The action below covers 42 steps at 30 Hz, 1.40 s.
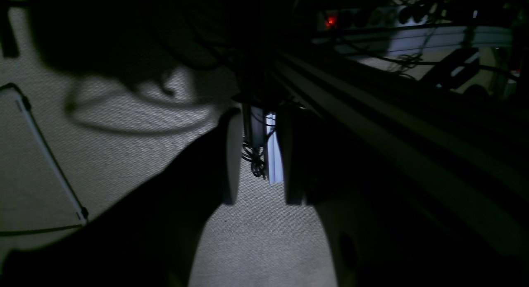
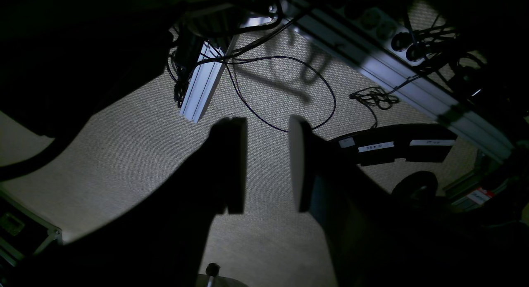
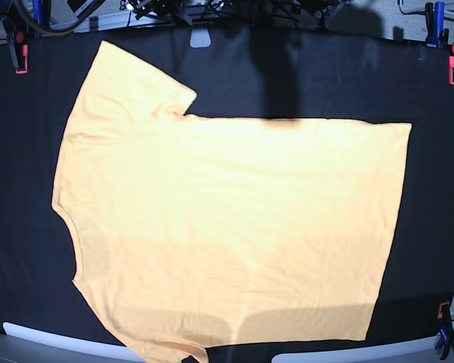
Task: Layout the t-shirt on the table in an organized manner, then fold the t-shirt properly
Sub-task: 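Move both grippers toward the shirt's shoulder corners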
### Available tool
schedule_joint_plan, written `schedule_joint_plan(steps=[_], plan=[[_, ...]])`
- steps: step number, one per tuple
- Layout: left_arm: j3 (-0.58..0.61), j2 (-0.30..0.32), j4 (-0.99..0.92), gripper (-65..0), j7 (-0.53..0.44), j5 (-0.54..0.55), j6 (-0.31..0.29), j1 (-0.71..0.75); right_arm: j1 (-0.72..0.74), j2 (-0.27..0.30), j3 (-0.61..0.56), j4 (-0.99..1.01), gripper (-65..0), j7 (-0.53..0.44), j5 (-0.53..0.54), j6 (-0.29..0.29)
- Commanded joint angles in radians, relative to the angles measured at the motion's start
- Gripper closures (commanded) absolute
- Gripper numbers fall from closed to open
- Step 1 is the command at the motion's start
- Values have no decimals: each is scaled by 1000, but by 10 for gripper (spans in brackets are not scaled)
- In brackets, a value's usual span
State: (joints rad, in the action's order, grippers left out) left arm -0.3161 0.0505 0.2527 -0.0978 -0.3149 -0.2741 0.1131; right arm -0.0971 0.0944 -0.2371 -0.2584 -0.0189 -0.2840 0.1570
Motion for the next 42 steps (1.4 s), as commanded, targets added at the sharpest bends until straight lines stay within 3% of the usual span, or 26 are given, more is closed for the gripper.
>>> schedule_joint_plan(steps=[1,7,16,20,23,26,31,34,42], plan=[[-3,2,4,-150,-12,1,-11,6,-1,2,-2,-6,-173,-9,8,-5],[-3,2,4,-150,-27,2,-11,6,-1,3,-2,-6,-173,-8,114,-31],[-3,3,54,-150,-26,10,-16,51,-31,5,-2,-27,-173,4,113,-31],[-3,3,158,-150,-23,51,-103,130,-102,21,-2,-116,-173,44,113,-29],[-3,3,239,-150,-14,91,-124,191,-169,44,-2,-209,-173,88,140,-29],[-3,3,330,-150,36,151,-140,248,-248,81,-2,-328,-173,117,241,-22],[-3,3,525,-150,126,265,-143,372,-402,154,-2,-578,-173,188,323,10],[-3,10,653,-150,138,320,-143,461,-497,207,-2,-739,-173,239,400,11],[-3,114,998,-150,203,351,-142,688,-760,387,-2,-1188,-173,282,514,13]])
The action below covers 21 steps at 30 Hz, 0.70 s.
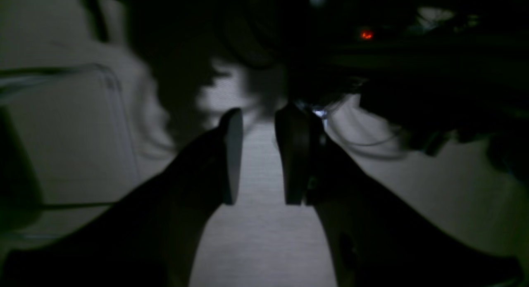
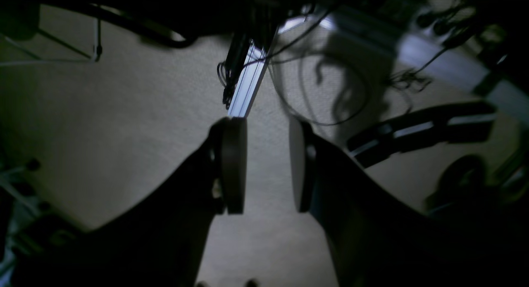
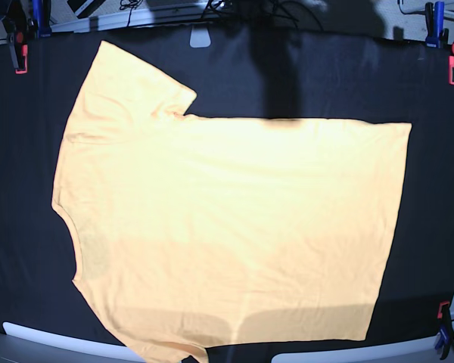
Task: Layout the t-shirt on the table in an organized manner, then fold the t-shirt properly
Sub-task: 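Move both grippers toward the shirt's shoulder corners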
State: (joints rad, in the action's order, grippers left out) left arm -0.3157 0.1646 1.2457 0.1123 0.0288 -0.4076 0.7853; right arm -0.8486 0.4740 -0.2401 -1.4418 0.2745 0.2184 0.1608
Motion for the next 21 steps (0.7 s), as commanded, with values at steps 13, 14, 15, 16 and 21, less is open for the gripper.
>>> schedule_joint_plan(steps=[13,14,15,16,21], plan=[[-3,186,568,-151,109,-80,-5,167,-235,138,82,-566,-173,82,-64,12],[-3,199,612,-150,111,-107,0,167,-235,138,92,-591,-173,85,-90,12],[-3,214,655,-150,108,-134,4,166,-235,138,103,-614,-173,84,-115,12],[-3,232,695,-150,97,-164,5,160,-233,138,115,-636,-173,84,-134,12],[-3,352,806,-151,89,-249,6,72,-215,138,191,-720,-173,83,-195,11]])
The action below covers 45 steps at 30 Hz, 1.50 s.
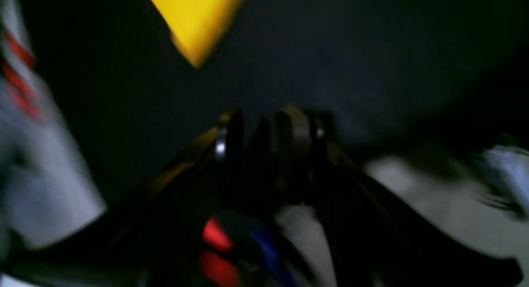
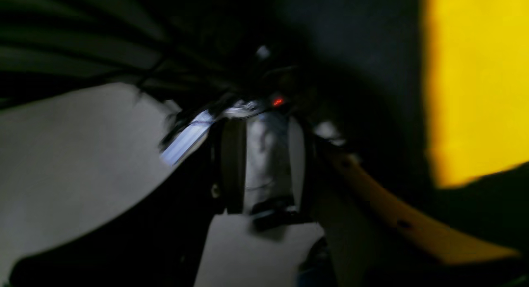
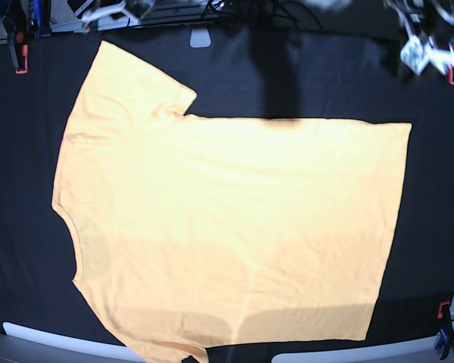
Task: Layout the t-shirt on the table in an organized manner, then fold the t-shirt properly
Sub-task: 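Move both grippers toward the shirt's shoulder corners, then grasp the shoulder edges of the orange shirt with both grippers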
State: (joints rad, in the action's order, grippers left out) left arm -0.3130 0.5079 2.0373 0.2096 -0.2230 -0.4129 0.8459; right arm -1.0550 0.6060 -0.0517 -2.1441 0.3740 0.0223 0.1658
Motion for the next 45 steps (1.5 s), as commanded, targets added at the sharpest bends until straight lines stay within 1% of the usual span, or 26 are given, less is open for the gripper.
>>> schedule_joint_plan(steps=[1,5,10,13,14,16,18,22,25,29,34,37,39,41,43,45], plan=[[-6,34,14,-157,-10,5,10,-13,-3,6,17,-29,-173,-17,-5,5],[-6,119,11,-232,-13,8,8,-100,26,6,56,-55,-173,-13,-56,-3],[-1,201,11,-237,-24,78,4,-172,76,6,61,-55,-174,40,-108,-5],[55,247,10,-237,-24,62,0,-191,98,6,61,-55,-174,58,-174,-5],[89,261,10,-237,-24,42,1,-197,105,6,61,-55,-174,57,-200,-5],[168,276,-4,-237,-23,-41,2,-227,122,6,61,-55,-174,57,-240,-5],[238,275,-48,-237,-23,-85,16,-275,145,6,61,-55,-174,59,-258,-5],[349,274,-164,-237,-3,-148,47,-370,187,6,61,-55,-174,64,-258,-6],[402,274,-250,-237,-1,-146,46,-436,214,6,61,-55,-174,64,-258,-6],[461,274,-350,-237,-1,-143,46,-505,243,9,61,-55,-174,65,-258,-6],[510,274,-430,-237,-5,-143,45,-569,288,9,61,-55,-174,74,-258,-8],[543,277,-485,-237,-33,-145,45,-590,302,9,61,-55,-174,82,-258,-8],[571,276,-518,-237,-54,-175,45,-606,302,9,61,-55,-173,83,-258,-8],[597,277,-543,-236,-53,-208,46,-624,301,9,61,-55,-173,85,-257,-8],[611,277,-563,-213,-53,-207,45,-640,301,9,61,-55,-174,92,-258,-8],[611,274,-574,-154,-54,-207,45,-650,301,9,61,-55,-174,97,-258,-8]])
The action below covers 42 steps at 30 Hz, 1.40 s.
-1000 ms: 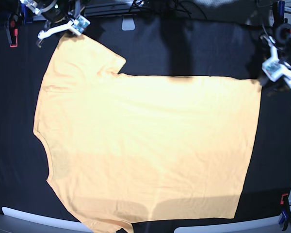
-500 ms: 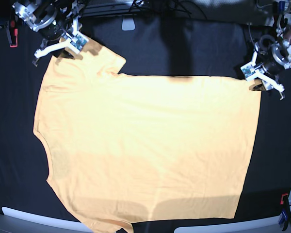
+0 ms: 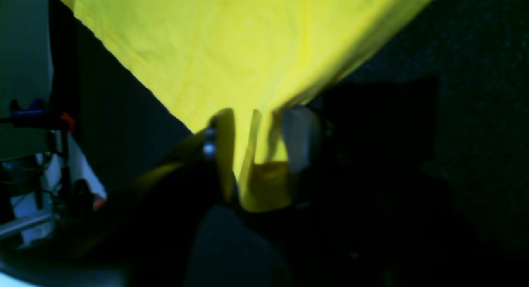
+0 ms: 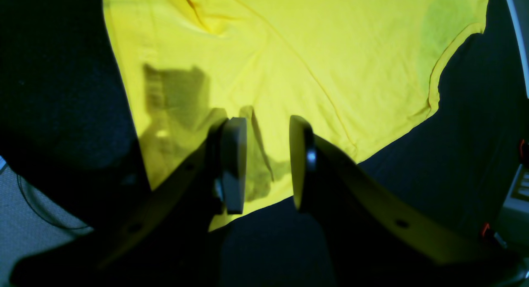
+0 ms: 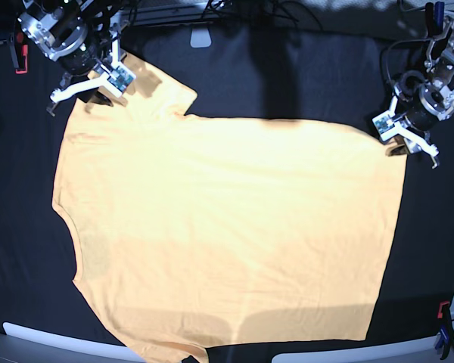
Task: Layout the t-shirt on the table in an organized manner, then fold the t-shirt properly
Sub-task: 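Grasp the shoulder edges of the orange shirt with both grippers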
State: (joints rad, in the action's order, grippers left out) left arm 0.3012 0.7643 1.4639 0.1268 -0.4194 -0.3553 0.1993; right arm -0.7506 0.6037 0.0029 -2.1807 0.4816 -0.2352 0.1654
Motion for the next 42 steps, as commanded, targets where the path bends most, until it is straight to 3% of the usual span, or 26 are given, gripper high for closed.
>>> schedule_joint_plan(steps=[1,3,5,9,12,19,22,31,35,42], plan=[[-3,18,-2,-105,28,-10,-12,-3,-3,11,6,-18,-174,-10,-1,-8],[-3,18,-2,0,28,-10,-12,-3,-3,12,6,-18,-174,-9,-3,-7],[-3,18,-2,0,29,-10,-12,-3,-4,19,6,-18,-194,-8,-40,10],[-3,18,-2,0,29,-10,-12,-3,-13,79,6,-16,-333,35,-101,37],[-3,18,-2,0,29,-10,-12,-3,-17,128,6,14,-336,35,-113,37],[-3,21,-2,0,66,-10,-12,-2,-16,201,6,209,-336,-26,-301,34],[-3,20,-2,0,83,-10,-12,-3,-14,224,6,270,-336,-45,-315,25],[-3,20,-2,0,82,-11,-12,-3,-8,227,3,301,-336,-181,-364,24],[-3,20,-2,0,81,-11,-11,-6,7,226,-9,302,-335,-193,-364,26],[-3,20,-2,0,82,-11,-11,-6,138,207,-194,371,-335,-175,-425,24]])
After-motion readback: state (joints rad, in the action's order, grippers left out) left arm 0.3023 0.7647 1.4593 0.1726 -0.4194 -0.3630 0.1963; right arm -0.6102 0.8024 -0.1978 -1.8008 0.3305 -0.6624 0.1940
